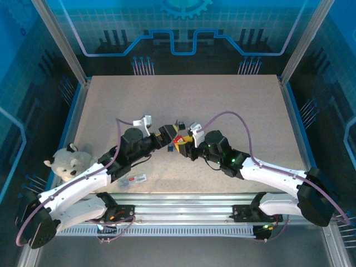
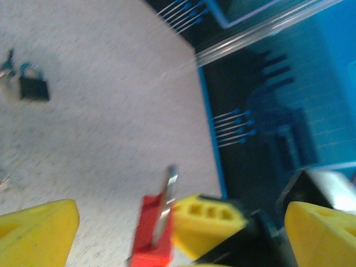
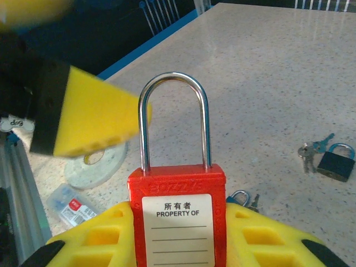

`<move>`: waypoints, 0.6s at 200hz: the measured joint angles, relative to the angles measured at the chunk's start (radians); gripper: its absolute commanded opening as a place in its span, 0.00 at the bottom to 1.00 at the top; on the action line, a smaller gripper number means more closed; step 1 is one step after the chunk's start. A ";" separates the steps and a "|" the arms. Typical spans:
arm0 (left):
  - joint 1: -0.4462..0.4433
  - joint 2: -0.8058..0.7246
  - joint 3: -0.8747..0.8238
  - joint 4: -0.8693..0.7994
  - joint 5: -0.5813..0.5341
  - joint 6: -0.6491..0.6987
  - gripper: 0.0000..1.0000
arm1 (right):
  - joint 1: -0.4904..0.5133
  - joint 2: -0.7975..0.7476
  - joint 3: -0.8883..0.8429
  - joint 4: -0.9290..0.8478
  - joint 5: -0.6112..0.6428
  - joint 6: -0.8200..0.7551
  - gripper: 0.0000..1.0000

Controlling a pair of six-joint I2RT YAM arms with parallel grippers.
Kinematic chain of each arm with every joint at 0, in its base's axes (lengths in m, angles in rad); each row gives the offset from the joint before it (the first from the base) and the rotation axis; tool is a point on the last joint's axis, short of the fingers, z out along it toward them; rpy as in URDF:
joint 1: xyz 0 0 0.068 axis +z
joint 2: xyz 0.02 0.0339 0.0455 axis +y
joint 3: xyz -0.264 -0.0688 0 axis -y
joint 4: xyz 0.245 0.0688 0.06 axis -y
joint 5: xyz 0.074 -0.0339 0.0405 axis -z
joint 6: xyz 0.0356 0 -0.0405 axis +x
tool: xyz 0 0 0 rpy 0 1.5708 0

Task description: Lock with the key

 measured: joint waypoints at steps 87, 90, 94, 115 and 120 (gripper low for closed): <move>0.000 0.067 0.077 -0.091 0.008 0.002 0.91 | 0.001 0.000 0.000 0.000 -0.017 -0.018 0.00; 0.000 0.070 0.078 -0.096 0.012 0.003 0.91 | 0.001 0.000 0.000 0.000 -0.017 -0.018 0.00; 0.000 0.075 0.079 -0.102 0.018 0.003 0.89 | 0.001 0.000 0.000 0.000 -0.017 -0.018 0.00; 0.000 0.093 0.079 -0.132 0.045 0.004 0.86 | 0.002 0.000 0.000 -0.001 -0.017 -0.021 0.00; 0.000 0.097 0.080 -0.140 0.050 0.004 0.86 | 0.002 0.000 0.000 -0.001 -0.017 -0.021 0.00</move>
